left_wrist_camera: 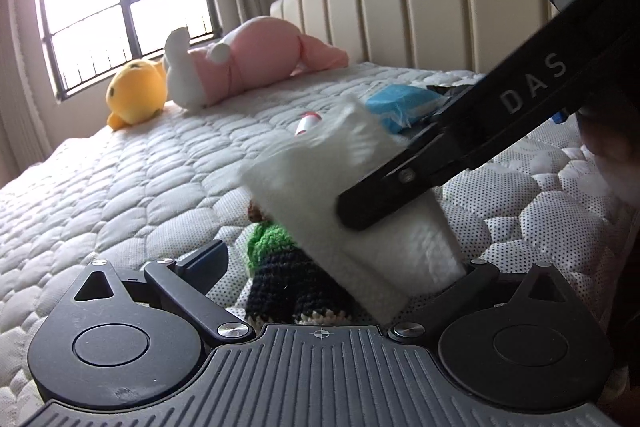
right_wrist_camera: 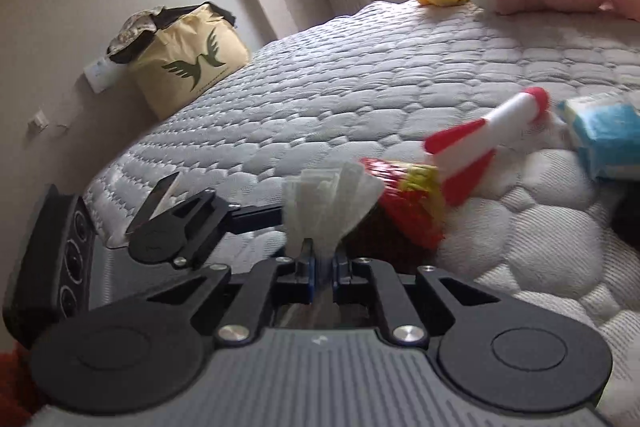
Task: Organize soft objects
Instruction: 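Wipe the doll's hair and sweater with tissue while the left tool holds it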
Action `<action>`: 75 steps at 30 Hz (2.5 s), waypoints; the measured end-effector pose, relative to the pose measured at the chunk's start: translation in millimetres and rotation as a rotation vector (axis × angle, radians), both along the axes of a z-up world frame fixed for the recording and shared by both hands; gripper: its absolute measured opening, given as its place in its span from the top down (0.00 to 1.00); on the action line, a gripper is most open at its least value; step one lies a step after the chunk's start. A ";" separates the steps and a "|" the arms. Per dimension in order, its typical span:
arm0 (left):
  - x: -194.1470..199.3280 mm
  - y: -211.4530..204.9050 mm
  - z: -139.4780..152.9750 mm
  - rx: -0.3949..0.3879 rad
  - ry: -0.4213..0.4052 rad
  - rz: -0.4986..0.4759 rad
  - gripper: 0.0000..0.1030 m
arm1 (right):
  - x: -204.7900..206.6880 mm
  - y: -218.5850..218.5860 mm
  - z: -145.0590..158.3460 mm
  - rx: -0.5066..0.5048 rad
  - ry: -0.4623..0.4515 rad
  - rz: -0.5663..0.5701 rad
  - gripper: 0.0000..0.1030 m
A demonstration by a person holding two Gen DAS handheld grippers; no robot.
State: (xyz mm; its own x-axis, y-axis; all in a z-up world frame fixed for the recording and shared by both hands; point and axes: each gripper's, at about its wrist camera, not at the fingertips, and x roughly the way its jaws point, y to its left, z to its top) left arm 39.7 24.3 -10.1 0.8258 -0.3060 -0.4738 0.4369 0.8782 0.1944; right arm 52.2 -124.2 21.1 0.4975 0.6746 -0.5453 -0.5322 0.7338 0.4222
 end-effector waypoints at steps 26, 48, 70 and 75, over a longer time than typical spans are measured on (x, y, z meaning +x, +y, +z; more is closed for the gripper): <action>79.5 -2.2 14.8 0.175 -0.036 0.190 0.28 | 20.0 -86.4 -15.2 0.050 0.004 -0.225 0.91; 32.7 40.5 -2.9 -0.203 -0.035 0.139 0.01 | 60.6 67.2 17.1 -0.104 -0.171 -0.002 0.92; 23.9 39.3 -3.9 -0.225 -0.045 0.073 0.00 | 31.6 64.4 34.7 0.201 0.013 0.193 0.91; 22.9 36.5 -4.0 -0.201 -0.055 0.072 0.00 | 35.2 78.6 18.0 0.003 -0.045 0.129 0.91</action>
